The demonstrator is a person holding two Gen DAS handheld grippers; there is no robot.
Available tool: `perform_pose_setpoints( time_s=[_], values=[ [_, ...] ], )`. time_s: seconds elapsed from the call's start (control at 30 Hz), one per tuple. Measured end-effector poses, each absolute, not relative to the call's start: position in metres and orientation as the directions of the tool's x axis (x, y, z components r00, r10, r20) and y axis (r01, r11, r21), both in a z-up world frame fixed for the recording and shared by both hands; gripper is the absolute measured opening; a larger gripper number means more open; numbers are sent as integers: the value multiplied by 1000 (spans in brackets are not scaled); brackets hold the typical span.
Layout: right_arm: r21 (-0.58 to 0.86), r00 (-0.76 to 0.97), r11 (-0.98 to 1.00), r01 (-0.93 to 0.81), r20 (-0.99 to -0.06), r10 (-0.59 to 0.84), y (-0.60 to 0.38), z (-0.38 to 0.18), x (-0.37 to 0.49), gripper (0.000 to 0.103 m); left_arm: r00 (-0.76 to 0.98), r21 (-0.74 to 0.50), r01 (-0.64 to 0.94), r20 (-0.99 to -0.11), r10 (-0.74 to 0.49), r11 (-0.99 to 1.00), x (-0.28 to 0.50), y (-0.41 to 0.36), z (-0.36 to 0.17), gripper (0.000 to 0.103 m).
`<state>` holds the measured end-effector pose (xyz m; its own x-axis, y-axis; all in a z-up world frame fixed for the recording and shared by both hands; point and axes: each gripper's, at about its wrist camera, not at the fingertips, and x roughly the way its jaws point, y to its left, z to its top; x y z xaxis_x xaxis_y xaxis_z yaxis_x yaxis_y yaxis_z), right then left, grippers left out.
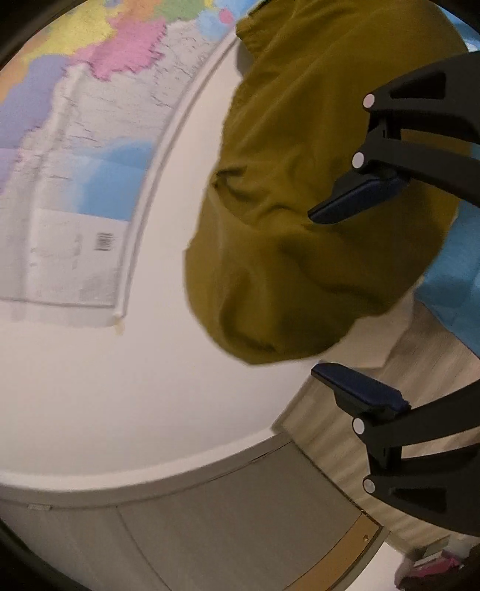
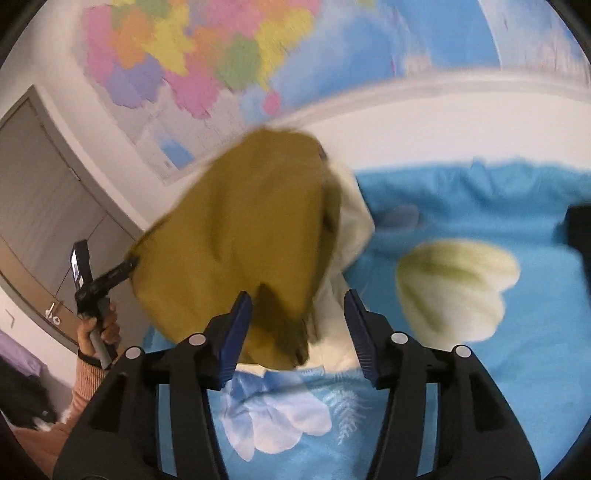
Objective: Fold large clothes
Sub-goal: 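Lower the shirt bundle onto the cream pillow and open both grippers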
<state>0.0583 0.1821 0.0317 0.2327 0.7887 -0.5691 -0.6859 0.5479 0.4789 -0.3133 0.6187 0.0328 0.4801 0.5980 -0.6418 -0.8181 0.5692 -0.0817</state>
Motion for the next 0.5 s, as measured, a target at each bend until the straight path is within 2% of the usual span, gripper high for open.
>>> perform_pose_setpoints(
  time_s=[0.1,0.2,0.37,0.4,0.5],
  values=[
    [408,302,543,-734,-520,799,186,58,37,58,543,-108,-792,-576,611,601,-329,594,48,77],
    [294,329,502,-814,-479,814,214,79,10,71,622,-110,-721,-537,570,684,-326,566,56,84],
    [228,287,445,-866,-502,816,269,76,-3,67,686,-111,-628,-547,481,770,-295,534,48,84],
    [234,268,436,-869,-517,813,276,71,0,63,683,-106,-618,-563,465,779,-286,530,41,84],
    [236,241,449,-862,-589,771,301,44,16,62,674,-108,-612,-590,445,784,-271,527,24,84]
  ],
)
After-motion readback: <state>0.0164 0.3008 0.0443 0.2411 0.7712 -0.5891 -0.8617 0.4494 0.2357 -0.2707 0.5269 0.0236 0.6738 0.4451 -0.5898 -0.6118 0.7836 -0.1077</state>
